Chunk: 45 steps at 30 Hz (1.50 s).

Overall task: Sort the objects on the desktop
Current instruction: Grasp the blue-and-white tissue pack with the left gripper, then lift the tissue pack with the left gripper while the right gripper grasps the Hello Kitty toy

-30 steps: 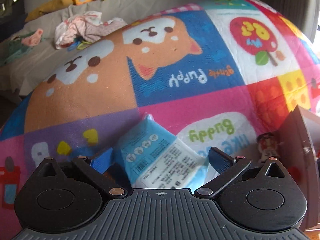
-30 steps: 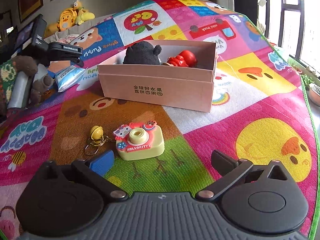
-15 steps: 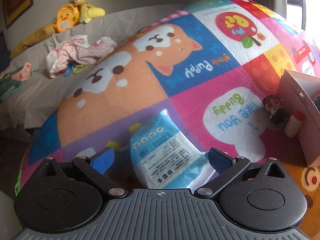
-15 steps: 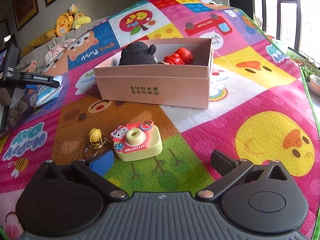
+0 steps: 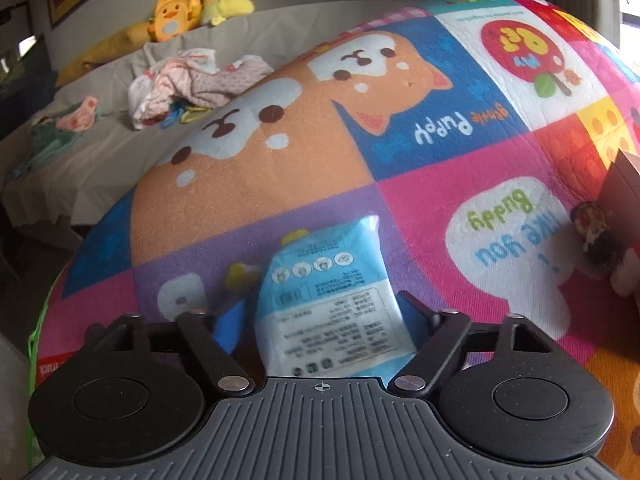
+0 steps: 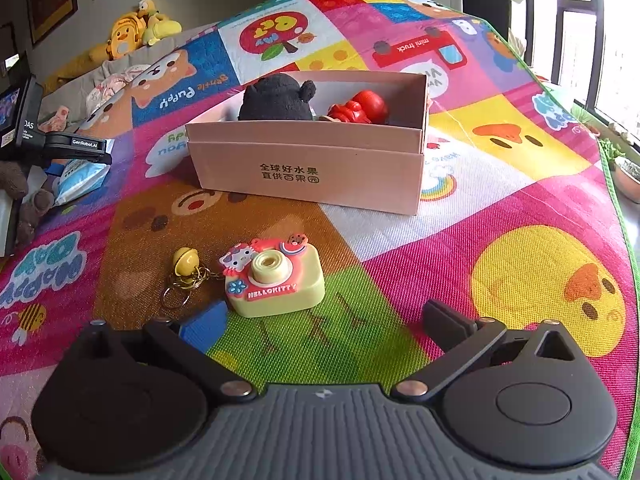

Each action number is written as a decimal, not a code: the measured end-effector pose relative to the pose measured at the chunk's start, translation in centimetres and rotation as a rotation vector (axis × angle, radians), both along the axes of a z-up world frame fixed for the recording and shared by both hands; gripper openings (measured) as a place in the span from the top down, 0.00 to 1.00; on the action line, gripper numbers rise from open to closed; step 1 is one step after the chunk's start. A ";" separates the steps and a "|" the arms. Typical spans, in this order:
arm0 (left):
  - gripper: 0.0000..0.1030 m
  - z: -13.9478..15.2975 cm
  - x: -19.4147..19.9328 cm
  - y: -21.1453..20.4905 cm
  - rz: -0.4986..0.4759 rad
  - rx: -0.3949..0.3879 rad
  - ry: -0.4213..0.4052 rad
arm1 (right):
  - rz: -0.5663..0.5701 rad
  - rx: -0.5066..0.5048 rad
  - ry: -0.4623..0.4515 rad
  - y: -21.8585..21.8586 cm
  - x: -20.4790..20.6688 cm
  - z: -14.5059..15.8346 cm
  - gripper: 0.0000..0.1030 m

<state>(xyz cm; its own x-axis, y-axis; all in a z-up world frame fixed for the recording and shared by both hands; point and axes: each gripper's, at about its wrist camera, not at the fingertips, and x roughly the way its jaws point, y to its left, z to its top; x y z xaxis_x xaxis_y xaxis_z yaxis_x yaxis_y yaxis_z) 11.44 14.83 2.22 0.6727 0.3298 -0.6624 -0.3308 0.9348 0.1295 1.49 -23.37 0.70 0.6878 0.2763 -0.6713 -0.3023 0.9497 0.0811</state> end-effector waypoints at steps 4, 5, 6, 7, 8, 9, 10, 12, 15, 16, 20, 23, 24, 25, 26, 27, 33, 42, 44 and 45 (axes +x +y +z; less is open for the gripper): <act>0.39 -0.1 -2.2 -2.2 -0.100 0.051 -0.016 | 0.019 -0.050 0.006 0.5 0.1 -0.1 0.00; 0.39 0.0 -2.9 -3.0 -0.136 0.039 -0.019 | 0.023 -0.058 0.005 0.6 0.0 -0.1 0.00; 0.40 0.0 -3.8 -3.9 -0.178 0.016 -0.020 | 0.024 -0.056 0.008 0.6 0.0 -0.1 0.00; 0.39 0.1 -4.8 -4.9 -0.227 -0.014 -0.020 | 0.027 -0.056 0.010 0.5 0.1 -0.1 0.00; 0.39 0.1 -5.9 -6.1 -0.281 -0.041 -0.020 | 0.029 -0.058 0.010 0.5 0.0 -0.1 0.00; 0.39 0.2 -7.0 -7.3 -0.330 -0.060 -0.022 | 0.033 -0.059 0.011 0.5 0.1 -0.1 0.00; 0.38 0.1 -8.2 -8.6 -0.385 -0.084 -0.023 | 0.034 -0.059 0.012 0.5 0.1 -0.1 0.00; 0.36 0.0 -10.2 -10.6 -0.473 -0.144 -0.026 | 0.038 -0.061 0.012 0.5 0.1 -0.1 0.00; 0.27 -0.2 -12.5 -12.4 -0.560 -0.221 -0.029 | 0.038 -0.062 0.011 0.5 0.0 -0.1 0.00; 0.22 -0.3 -12.9 -12.7 -0.569 -0.233 -0.031 | 0.038 -0.060 0.010 0.5 0.0 -0.1 0.00; 0.09 -1.0 -14.6 -13.8 -0.598 -0.191 -0.055 | 0.034 -0.064 0.005 0.7 -0.1 -0.1 0.00; 0.07 -1.6 -15.1 -14.0 -0.626 -0.199 -0.031 | 0.031 -0.066 0.003 0.7 -0.1 -0.1 0.00; 0.07 -1.7 -15.3 -14.0 -0.630 -0.195 -0.032 | 0.030 -0.068 0.002 0.7 -0.1 -0.1 0.00; 0.07 -1.6 -15.4 -14.0 -0.634 -0.195 -0.036 | 0.029 -0.070 0.002 0.8 -0.1 0.0 0.00; 0.06 -1.6 -15.5 -14.0 -0.634 -0.199 -0.038 | 0.029 -0.072 0.002 0.8 0.0 0.0 0.00; 0.06 -1.7 -15.5 -13.9 -0.635 -0.202 -0.037 | 0.030 -0.074 0.001 0.9 0.0 0.0 0.00; 0.04 -1.8 -15.7 -14.4 -0.649 -0.178 -0.034 | 0.063 -0.091 -0.022 2.7 1.0 0.2 0.04; 0.02 -1.9 -15.4 -14.5 -0.639 -0.172 -0.020 | 0.110 -0.077 -0.036 4.2 1.0 1.4 0.46; 0.02 -1.9 -15.4 -14.6 -0.637 -0.163 -0.017 | 0.109 -0.079 -0.047 3.9 0.6 1.8 0.46; 0.02 -2.0 -15.4 -14.7 -0.635 -0.159 -0.017 | 0.105 -0.079 -0.053 3.7 0.3 1.9 0.46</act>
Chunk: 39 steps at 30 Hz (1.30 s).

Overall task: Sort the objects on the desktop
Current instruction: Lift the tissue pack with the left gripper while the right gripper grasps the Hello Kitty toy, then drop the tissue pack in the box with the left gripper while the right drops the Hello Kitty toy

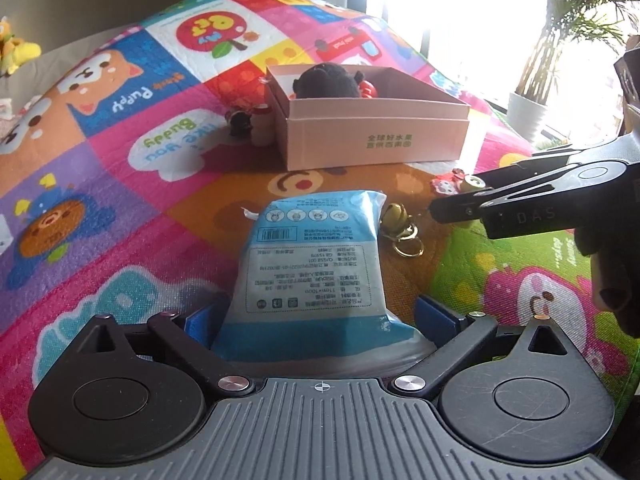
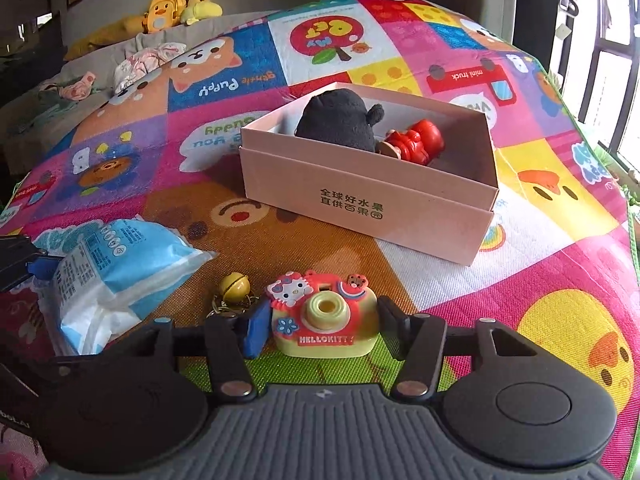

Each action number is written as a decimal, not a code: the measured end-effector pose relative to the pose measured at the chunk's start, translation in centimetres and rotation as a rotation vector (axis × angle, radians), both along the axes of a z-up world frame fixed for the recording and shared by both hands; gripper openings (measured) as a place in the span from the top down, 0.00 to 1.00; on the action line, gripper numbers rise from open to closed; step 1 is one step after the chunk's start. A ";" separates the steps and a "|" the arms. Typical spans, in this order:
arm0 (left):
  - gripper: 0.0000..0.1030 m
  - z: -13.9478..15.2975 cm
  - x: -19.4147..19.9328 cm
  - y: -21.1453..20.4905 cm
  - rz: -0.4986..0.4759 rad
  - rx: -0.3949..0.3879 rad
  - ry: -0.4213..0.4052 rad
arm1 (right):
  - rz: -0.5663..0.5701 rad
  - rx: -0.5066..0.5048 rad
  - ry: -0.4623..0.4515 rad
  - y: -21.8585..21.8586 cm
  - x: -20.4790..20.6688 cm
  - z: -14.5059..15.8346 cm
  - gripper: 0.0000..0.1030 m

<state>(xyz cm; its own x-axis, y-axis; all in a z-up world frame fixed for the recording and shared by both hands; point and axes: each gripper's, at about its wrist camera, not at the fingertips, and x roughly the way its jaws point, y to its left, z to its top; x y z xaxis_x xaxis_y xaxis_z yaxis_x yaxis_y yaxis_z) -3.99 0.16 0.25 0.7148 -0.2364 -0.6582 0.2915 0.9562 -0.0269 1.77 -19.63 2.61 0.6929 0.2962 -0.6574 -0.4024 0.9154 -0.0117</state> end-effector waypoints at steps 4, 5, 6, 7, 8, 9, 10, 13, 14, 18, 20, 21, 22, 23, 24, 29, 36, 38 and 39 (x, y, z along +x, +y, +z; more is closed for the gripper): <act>0.02 0.0 0.1 -0.2 0.006 0.013 0.002 | -0.014 0.007 0.001 -0.9 -0.8 0.3 0.46; 0.02 0.0 0.2 -0.2 0.011 0.018 0.002 | -0.018 0.007 0.002 -1.2 -1.0 0.3 0.46; 0.02 0.1 0.3 -0.3 0.015 0.018 0.003 | -0.024 0.008 0.003 -1.4 -1.3 0.3 0.46; 0.02 0.1 0.3 -0.3 0.021 0.015 0.002 | -0.030 0.009 0.005 -1.6 -1.4 0.4 0.46; 0.02 0.1 0.4 -0.4 0.028 0.013 0.001 | -0.036 0.012 0.004 -1.9 -1.7 0.5 0.46; 0.02 0.2 0.5 -0.5 0.034 0.016 -0.004 | -0.038 0.015 0.002 -2.2 -2.0 0.6 0.46; 0.03 0.2 0.6 -0.6 0.043 0.025 -0.010 | -0.037 0.017 -0.001 -2.5 -2.3 0.8 0.46; 0.25 0.4 0.8 -1.2 0.044 0.072 -0.022 | -0.037 0.031 -0.015 -3.5 -3.0 1.8 0.46; 0.31 0.6 0.8 -1.3 0.044 0.084 -0.029 | -0.036 0.042 -0.023 -3.9 -3.2 2.4 0.46; 0.40 3.5 0.7 -2.2 0.007 0.085 -0.103 | -0.074 0.106 -0.130 -6.4 -4.5 6.2 0.46; 0.40 6.5 1.3 -3.3 -0.023 0.087 -0.196 | -0.100 0.143 -0.193 -7.8 -5.1 8.1 0.46; 0.40 8.0 2.0 -4.2 -0.032 0.087 -0.244 | -0.115 0.161 -0.230 -8.4 -5.6 9.1 0.46; 0.40 9.5 3.0 -5.2 -0.039 0.083 -0.279 | -0.123 0.172 -0.259 -8.9 -6.0 9.7 0.46; 0.40 10.6 4.1 -6.1 -0.051 0.072 -0.301 | -0.127 0.179 -0.282 -9.2 -6.3 10.1 0.46; 0.40 11.4 5.4 -7.0 -0.057 0.061 -0.314 | -0.128 0.187 -0.300 -9.5 -6.6 10.4 0.46; 0.37 11.6 14.1 -12.1 0.010 0.028 -0.274 | -0.112 0.212 -0.282 -10.4 -6.3 9.4 0.46; 0.16 8.2 16.0 -11.6 0.039 0.050 -0.220 | -0.156 0.230 -0.209 -12.3 -4.1 6.8 0.46; 0.14 7.8 14.2 -10.0 0.060 0.059 -0.240 | -0.159 0.234 -0.185 -12.4 -3.4 6.1 0.46; 0.14 7.5 13.4 -9.1 0.071 0.072 -0.244 | -0.159 0.235 -0.174 -12.3 -3.0 5.9 0.46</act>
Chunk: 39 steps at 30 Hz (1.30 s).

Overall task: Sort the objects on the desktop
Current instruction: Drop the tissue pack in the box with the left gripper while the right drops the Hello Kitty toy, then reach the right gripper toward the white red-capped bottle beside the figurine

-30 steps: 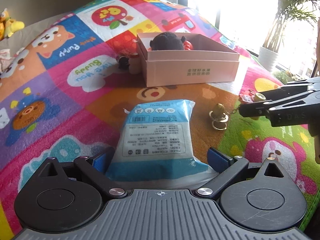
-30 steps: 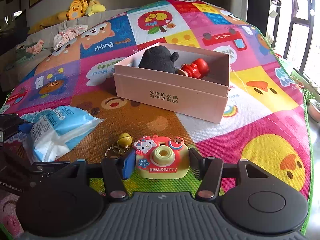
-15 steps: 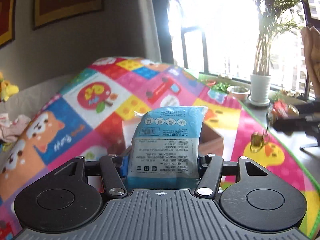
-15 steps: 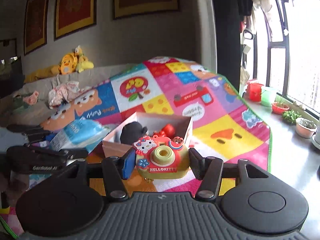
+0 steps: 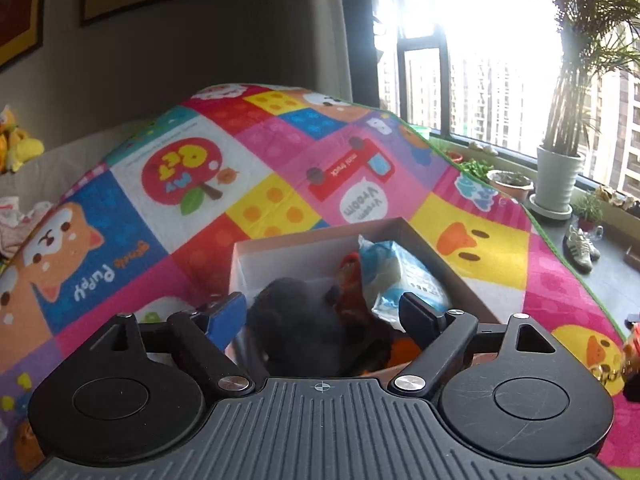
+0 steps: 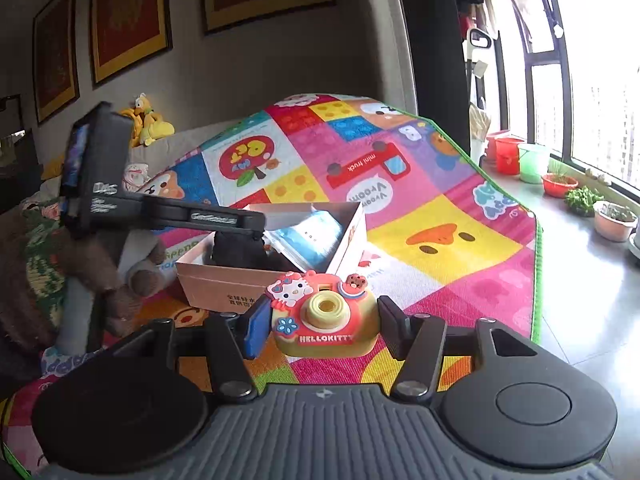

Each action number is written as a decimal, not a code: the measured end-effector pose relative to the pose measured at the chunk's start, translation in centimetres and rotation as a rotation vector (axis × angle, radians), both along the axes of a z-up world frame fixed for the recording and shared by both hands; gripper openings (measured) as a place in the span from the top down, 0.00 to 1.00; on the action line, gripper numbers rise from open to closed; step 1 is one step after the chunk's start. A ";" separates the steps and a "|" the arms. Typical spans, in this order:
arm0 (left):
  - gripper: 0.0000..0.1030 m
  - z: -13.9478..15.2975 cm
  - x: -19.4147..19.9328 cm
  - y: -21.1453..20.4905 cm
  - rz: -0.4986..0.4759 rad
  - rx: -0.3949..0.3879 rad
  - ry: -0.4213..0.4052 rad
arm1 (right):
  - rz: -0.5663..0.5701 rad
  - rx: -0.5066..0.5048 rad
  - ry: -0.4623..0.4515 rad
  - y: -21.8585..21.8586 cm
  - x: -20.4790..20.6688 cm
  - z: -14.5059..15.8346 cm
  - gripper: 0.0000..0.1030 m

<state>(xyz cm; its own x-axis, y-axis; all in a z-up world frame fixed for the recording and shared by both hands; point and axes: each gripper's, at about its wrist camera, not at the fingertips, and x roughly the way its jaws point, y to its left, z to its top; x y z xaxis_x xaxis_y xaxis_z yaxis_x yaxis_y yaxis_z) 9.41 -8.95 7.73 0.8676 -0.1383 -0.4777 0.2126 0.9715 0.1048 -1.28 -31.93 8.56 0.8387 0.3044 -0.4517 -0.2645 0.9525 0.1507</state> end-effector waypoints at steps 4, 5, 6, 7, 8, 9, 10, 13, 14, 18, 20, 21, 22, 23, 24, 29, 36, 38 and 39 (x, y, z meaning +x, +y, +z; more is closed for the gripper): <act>0.13 -1.8 -2.4 3.5 0.048 0.046 0.013 | 0.018 0.000 -0.014 0.8 1.4 1.0 0.46; 0.13 -2.4 -2.8 4.5 0.054 0.056 0.022 | 0.031 -0.001 -0.025 1.2 2.0 1.8 0.46; 0.13 -2.9 -3.1 5.4 0.063 0.056 0.035 | 0.047 -0.001 -0.031 1.7 2.9 2.6 0.46; 0.13 -3.4 -3.4 6.2 0.072 0.049 0.048 | 0.066 0.001 -0.034 2.3 3.9 3.5 0.46; 0.13 -3.7 -3.6 7.0 0.079 0.035 0.061 | 0.082 0.004 -0.036 3.2 5.4 4.6 0.46; 0.13 -4.0 -3.7 7.7 0.087 0.016 0.071 | 0.092 0.005 -0.037 3.9 6.8 5.5 0.46; 0.11 -4.2 -3.9 8.4 0.095 -0.003 0.077 | 0.093 0.003 -0.038 5.0 8.6 6.6 0.46; 0.08 -4.6 -4.4 10.4 0.118 -0.043 0.077 | 0.085 -0.007 -0.018 8.1 14.2 8.6 0.46; 0.08 -4.7 -4.6 11.1 0.126 -0.051 0.075 | 0.085 -0.017 0.004 9.1 15.9 8.8 0.45; 0.06 -5.5 -5.3 13.8 0.160 -0.079 0.088 | 0.075 -0.093 0.086 13.9 20.4 8.1 0.32; 0.06 -5.9 -5.3 14.9 0.178 -0.105 0.103 | 0.111 -0.147 0.113 17.0 21.2 7.4 0.32; 0.06 -6.1 -5.2 15.2 0.180 -0.126 0.113 | 0.139 -0.171 0.144 18.8 21.8 6.8 0.35; 0.06 -6.3 -5.2 15.5 0.176 -0.144 0.124 | 0.167 -0.186 0.177 20.4 22.4 6.3 0.43; 0.06 -6.4 -5.2 15.6 0.167 -0.156 0.134 | 0.196 -0.205 0.215 22.2 23.1 5.6 0.48; 0.06 -6.4 -5.3 15.6 0.153 -0.162 0.140 | 0.220 -0.232 0.257 24.3 23.9 4.6 0.54; 0.03 -6.7 -6.3 14.9 0.097 -0.141 0.127 | 0.184 -0.383 0.360 30.7 28.4 -0.3 0.71; 0.03 -6.8 -6.1 15.6 0.086 -0.198 0.135 | 0.158 -0.576 0.390 33.8 30.9 -4.6 0.76; 0.03 -6.7 -6.2 15.7 0.086 -0.201 0.130 | 0.166 -0.598 0.413 33.9 30.9 -5.1 0.76; 0.03 -6.7 -6.2 15.6 0.083 -0.198 0.126 | 0.169 -0.612 0.411 34.0 30.6 -5.2 0.76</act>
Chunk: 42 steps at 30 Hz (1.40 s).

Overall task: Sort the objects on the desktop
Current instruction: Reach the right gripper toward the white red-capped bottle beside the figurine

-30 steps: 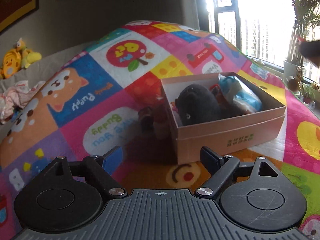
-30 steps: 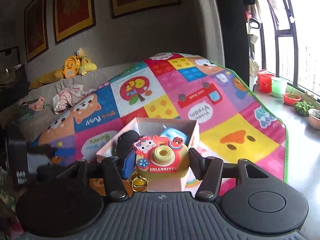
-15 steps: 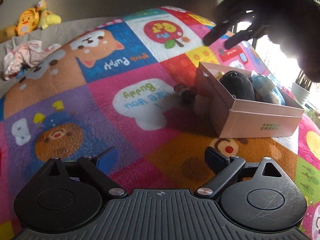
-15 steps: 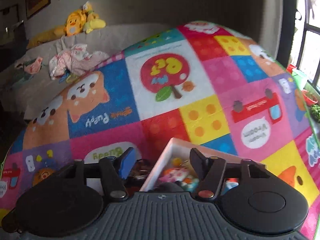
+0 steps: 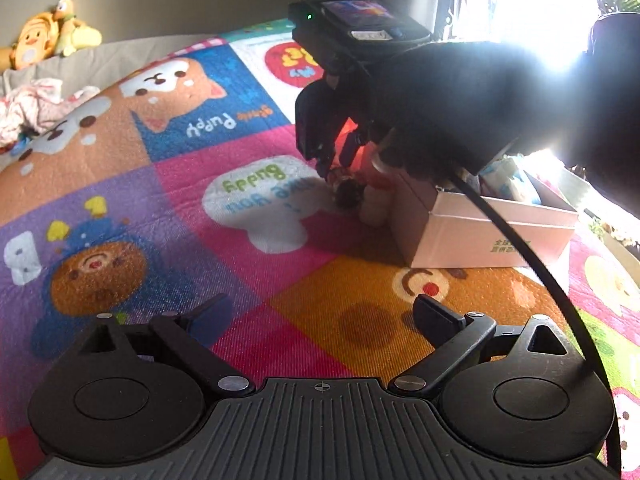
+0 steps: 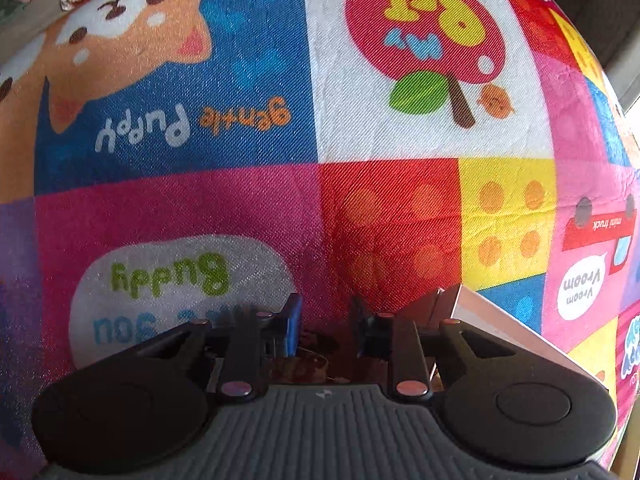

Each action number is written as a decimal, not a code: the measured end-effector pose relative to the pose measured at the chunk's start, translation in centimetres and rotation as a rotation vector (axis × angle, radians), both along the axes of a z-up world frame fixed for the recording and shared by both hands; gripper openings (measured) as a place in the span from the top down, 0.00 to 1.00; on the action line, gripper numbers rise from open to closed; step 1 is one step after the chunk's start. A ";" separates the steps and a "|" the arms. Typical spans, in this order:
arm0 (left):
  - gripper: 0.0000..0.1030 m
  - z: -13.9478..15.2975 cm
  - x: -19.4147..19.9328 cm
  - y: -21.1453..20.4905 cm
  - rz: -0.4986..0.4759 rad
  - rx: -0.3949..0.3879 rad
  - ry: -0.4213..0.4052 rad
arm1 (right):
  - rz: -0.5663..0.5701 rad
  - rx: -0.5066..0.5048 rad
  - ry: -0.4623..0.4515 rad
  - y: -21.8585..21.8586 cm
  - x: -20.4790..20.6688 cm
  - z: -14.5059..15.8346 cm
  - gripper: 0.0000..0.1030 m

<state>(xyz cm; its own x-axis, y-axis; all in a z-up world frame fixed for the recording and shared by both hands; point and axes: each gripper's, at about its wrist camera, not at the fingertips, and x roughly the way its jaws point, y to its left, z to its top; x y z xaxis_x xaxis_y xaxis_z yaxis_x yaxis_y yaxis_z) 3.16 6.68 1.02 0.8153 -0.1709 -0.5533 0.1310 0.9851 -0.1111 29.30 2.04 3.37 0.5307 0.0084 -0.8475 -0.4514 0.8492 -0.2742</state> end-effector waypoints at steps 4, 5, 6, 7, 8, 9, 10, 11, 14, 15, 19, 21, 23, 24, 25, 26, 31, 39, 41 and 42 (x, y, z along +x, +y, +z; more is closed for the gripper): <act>0.03 0.1 -0.3 -0.2 -0.010 0.015 -0.016 | 0.023 0.029 0.058 -0.7 -1.6 0.5 0.76; 0.03 0.2 -0.3 -0.2 -0.010 0.016 -0.016 | 0.031 0.046 0.080 -1.0 -2.3 0.8 0.76; 0.03 0.2 -0.3 -0.1 -0.011 0.016 -0.014 | 0.041 0.061 0.105 -1.2 -3.1 1.0 0.76; 0.03 0.2 -0.3 -0.2 -0.012 0.018 -0.013 | 0.053 0.071 0.126 -1.4 -4.0 1.2 0.76; 0.03 0.2 -0.4 -0.2 -0.014 0.020 -0.013 | 0.066 0.080 0.153 -1.6 -4.9 1.4 0.75; 0.03 0.2 -0.4 -0.3 -0.017 0.024 -0.012 | 0.087 0.091 0.189 -1.7 -5.9 1.7 0.75; 0.03 0.2 -0.6 -0.4 -0.023 0.027 -0.013 | 0.112 0.112 0.226 -1.9 -6.8 2.1 0.75; 0.03 0.2 -0.7 -0.5 -0.029 0.031 -0.016 | 0.145 0.160 0.281 -2.2 -7.8 2.8 0.75; 0.03 0.2 -1.2 -0.8 -0.050 0.045 -0.027 | 0.213 0.251 0.303 -3.3 -10.5 5.2 0.75; 0.02 0.2 -1.3 -0.9 -0.056 0.049 -0.030 | 0.222 0.235 0.247 -3.3 -11.5 6.2 0.75; 0.02 0.2 -1.9 -1.0 -0.049 0.054 -0.045 | 0.269 0.147 -0.026 -5.2 -15.0 7.8 0.70; 0.02 0.2 -2.2 -0.6 -0.024 0.054 -0.043 | 0.308 0.187 -0.059 -6.7 -17.2 8.2 0.64; 0.02 0.3 -2.5 -0.2 0.004 0.062 -0.040 | 0.344 0.219 -0.094 -8.2 -19.2 7.7 0.58; 0.02 0.3 -2.6 -0.1 0.011 0.062 -0.038 | 0.355 0.229 -0.108 -8.6 -19.9 7.0 0.54; 0.02 0.3 -2.7 0.0 0.014 0.061 -0.037 | 0.358 0.232 -0.115 -8.9 -20.5 6.4 0.54; 0.02 0.3 -2.8 0.1 0.013 0.061 -0.033 | 0.354 0.230 -0.117 -9.0 -20.6 5.3 0.54; 0.02 0.3 -3.1 -0.4 0.001 0.097 -0.020 | 0.252 0.283 -0.067 -9.3 -19.5 1.2 0.66; 0.02 0.1 -1.8 -1.5 -0.068 0.139 0.031 | 0.156 0.454 -0.128 -15.9 -22.0 2.1 0.76; 0.02 0.3 -0.6 -1.8 -0.106 0.138 0.011 | 0.122 0.446 -0.152 -17.9 -23.0 2.0 0.76; 0.02 0.5 0.2 -2.0 -0.115 0.143 0.003 | 0.096 0.428 -0.173 -19.1 -23.8 1.8 0.76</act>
